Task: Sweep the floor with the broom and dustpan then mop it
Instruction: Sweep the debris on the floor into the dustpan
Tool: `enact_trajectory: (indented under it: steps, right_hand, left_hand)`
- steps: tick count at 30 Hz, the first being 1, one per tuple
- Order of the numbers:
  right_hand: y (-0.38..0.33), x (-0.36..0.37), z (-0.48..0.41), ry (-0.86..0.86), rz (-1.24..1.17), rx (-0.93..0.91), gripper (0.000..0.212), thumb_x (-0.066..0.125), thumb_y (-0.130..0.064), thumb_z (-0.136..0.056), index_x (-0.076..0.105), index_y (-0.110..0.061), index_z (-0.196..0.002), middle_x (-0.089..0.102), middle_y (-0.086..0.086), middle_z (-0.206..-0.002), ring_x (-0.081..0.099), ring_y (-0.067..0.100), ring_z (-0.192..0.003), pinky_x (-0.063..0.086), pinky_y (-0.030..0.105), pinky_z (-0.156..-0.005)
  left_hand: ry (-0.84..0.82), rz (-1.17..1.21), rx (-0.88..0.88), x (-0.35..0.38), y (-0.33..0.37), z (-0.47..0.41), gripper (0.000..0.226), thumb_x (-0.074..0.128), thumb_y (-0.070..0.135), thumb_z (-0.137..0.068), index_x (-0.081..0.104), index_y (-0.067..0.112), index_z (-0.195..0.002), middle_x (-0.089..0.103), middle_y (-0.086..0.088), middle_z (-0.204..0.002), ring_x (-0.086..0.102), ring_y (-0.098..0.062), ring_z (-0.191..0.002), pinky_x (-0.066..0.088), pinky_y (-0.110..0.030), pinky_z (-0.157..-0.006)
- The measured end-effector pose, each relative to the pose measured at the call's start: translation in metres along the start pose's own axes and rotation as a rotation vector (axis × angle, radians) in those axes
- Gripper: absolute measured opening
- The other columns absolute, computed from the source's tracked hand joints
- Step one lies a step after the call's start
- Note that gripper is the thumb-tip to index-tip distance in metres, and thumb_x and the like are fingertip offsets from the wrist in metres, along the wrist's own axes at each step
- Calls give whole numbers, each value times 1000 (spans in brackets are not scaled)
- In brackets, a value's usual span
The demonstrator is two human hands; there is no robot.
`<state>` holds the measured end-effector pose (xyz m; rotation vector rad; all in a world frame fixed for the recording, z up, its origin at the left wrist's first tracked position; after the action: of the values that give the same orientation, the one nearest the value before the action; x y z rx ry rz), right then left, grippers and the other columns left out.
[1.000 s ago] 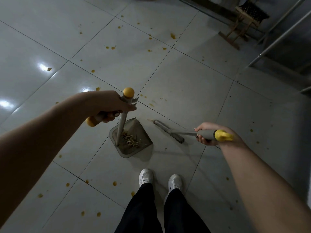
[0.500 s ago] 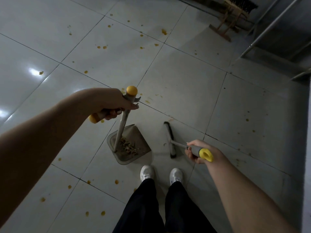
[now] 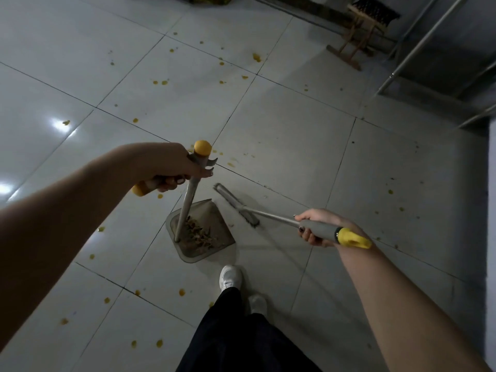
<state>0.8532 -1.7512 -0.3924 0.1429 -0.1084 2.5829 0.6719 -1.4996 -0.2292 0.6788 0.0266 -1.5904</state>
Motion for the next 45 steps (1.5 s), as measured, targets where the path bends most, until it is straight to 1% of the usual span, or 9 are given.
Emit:
enact_trajectory:
  steps: [4,9,13,20,28,31,36,41,45]
  right_hand:
    - [-15,-26,7,90,98,-41,45,34,-29,-101,41,-5,-64,45,4,-37,43,10,-22,33,8,-27]
    - [-35,-59,-24,253,156,-197,33,38,-24,-101,42,-6,-73,47,6,-56,43,11,-21,35,10,-28]
    - [-47,-65,-57,303,139,-267,23,41,-20,-99,42,-9,-79,48,8,-60,47,11,-21,37,12,-29]
    - [-27,-17,-81,239,174,-203,28,43,-25,-98,47,-9,-75,53,4,-48,49,12,-30,37,14,-34]
    - [-28,23,-38,-79,-20,25,39,39,-29,-99,42,-7,-67,47,3,-40,43,8,-24,31,10,-26]
    - [-33,16,-23,-79,-48,37,39,41,-28,-98,42,-6,-66,47,4,-41,42,8,-24,31,10,-25]
    - [-34,19,-21,4,117,60,58,41,-33,-98,52,-1,-51,48,4,-39,44,9,-24,34,11,-26]
    - [-25,46,-54,93,260,-35,42,37,-29,-100,42,-6,-65,46,2,-37,43,9,-24,32,10,-30]
    - [-6,66,-58,-31,191,36,39,40,-30,-98,43,-8,-66,48,2,-40,44,8,-26,33,11,-28]
  left_hand:
    - [43,51,-29,2,-3,-1,38,63,37,-83,51,6,-66,39,2,-37,34,-9,-31,33,-17,-34]
    - [33,80,-53,6,2,-12,35,64,39,-82,61,4,-86,40,4,-35,35,-7,-29,33,-18,-31]
    - [58,73,-30,5,17,-23,37,64,40,-83,56,6,-71,39,4,-33,34,-6,-27,33,-17,-30]
    - [52,62,-16,14,39,-32,37,60,37,-87,49,8,-66,39,4,-33,34,-6,-28,32,-16,-30]
    - [41,76,2,13,30,-23,32,60,35,-87,53,7,-75,41,-1,-50,35,-11,-39,33,-18,-39]
    - [55,84,-6,8,17,-21,34,61,35,-87,52,7,-70,41,0,-46,35,-9,-35,32,-17,-37]
    - [51,124,-12,11,7,-22,33,62,34,-86,52,8,-70,43,2,-40,35,-8,-32,32,-15,-34]
    - [59,159,-24,11,-1,-24,36,63,36,-85,51,8,-66,41,6,-29,34,-5,-25,32,-13,-30]
    - [55,162,-21,9,-5,-21,38,63,36,-85,50,9,-63,42,6,-30,35,-5,-25,32,-14,-30]
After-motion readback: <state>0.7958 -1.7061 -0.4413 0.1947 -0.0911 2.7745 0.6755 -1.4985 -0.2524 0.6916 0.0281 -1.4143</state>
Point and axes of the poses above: each hand's wrist, its own z-axis away from the middle knuckle, its own x-axis out of the palm, y = z × x, the point moved 7 cm from there along -z, towards the middle knuckle
